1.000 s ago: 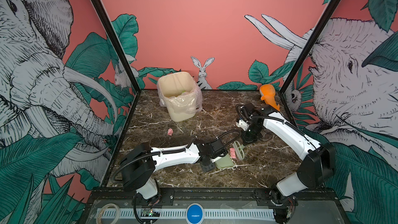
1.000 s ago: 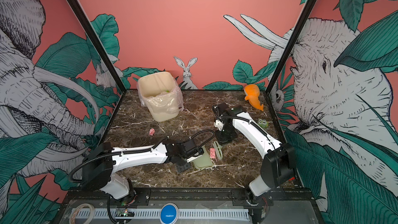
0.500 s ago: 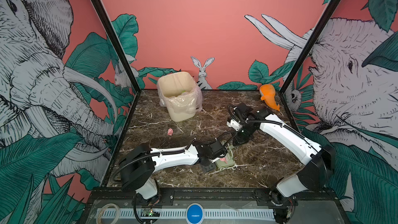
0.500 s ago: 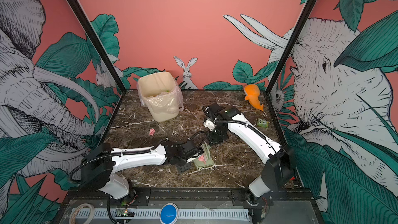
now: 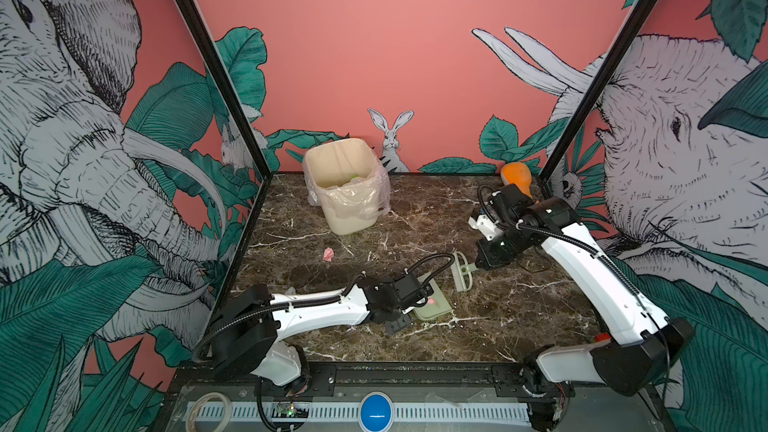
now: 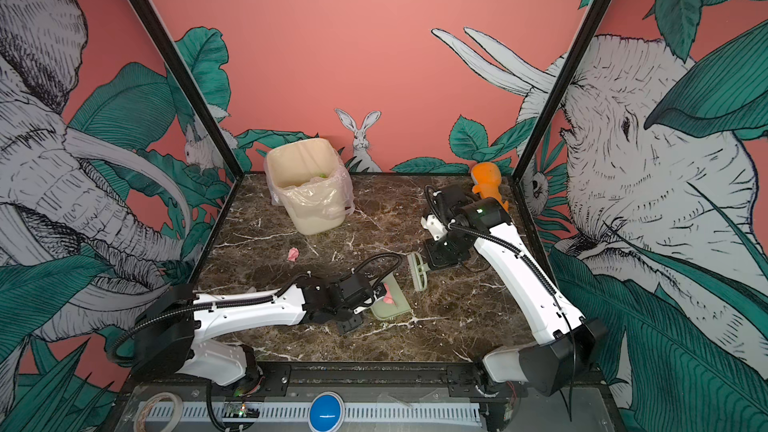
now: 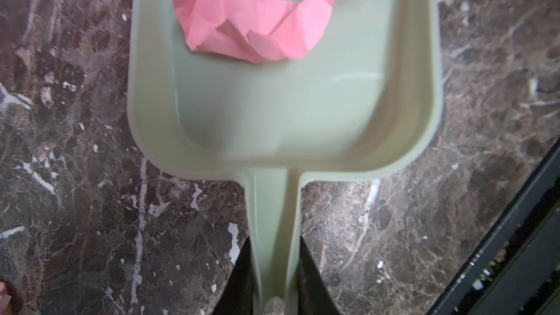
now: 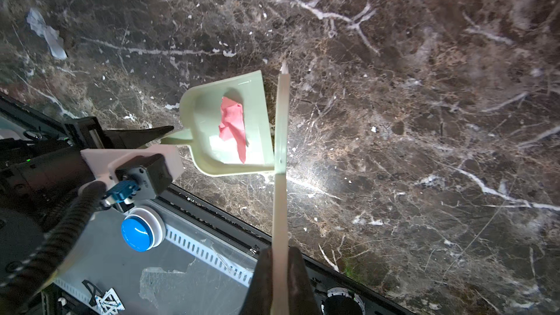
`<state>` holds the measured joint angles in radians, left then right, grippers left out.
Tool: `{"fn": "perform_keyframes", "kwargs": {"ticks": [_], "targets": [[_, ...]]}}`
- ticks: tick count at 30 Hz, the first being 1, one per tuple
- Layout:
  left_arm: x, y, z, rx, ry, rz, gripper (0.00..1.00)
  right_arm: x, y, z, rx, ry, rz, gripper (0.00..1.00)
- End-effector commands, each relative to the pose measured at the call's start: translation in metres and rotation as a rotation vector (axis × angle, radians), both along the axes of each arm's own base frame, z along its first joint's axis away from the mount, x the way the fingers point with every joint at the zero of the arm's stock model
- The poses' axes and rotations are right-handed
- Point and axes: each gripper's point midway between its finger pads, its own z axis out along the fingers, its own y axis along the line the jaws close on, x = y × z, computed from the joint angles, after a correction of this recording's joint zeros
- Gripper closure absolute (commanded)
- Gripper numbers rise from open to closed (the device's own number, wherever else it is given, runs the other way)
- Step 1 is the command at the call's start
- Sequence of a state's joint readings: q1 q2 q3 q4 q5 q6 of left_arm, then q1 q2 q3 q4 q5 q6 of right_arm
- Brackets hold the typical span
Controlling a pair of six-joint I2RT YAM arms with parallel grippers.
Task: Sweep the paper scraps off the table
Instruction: 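Carry the dustpan with the pink scrap up to the bin, left gripper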
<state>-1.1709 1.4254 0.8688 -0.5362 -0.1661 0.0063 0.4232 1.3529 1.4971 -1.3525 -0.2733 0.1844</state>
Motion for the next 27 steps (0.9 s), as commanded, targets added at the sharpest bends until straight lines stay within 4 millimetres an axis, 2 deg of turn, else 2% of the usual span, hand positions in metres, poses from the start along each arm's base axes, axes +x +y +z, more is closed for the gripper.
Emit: {"fn": "perform_keyframes", "kwargs": {"ticks": [1, 12, 17, 27], "targets": [[0.008, -0.004, 0.024, -0.082, -0.070, 0.030, 0.99, -0.008, -0.011, 0.004, -0.001, 0.003, 0.000, 1.00], [0.027, 0.008, 0.096, -0.158, -0.237, 0.069, 0.99, -0.007, -0.016, -0.003, 0.063, -0.006, -0.052, 1.00], [0.038, 0.017, 0.131, -0.233, -0.254, 0.117, 0.98, -0.006, -0.016, -0.002, 0.086, -0.010, -0.063, 1.00], [0.066, 0.058, 0.191, -0.247, -0.253, 0.253, 0.97, -0.007, -0.015, -0.002, 0.127, -0.016, -0.076, 1.00]]}}
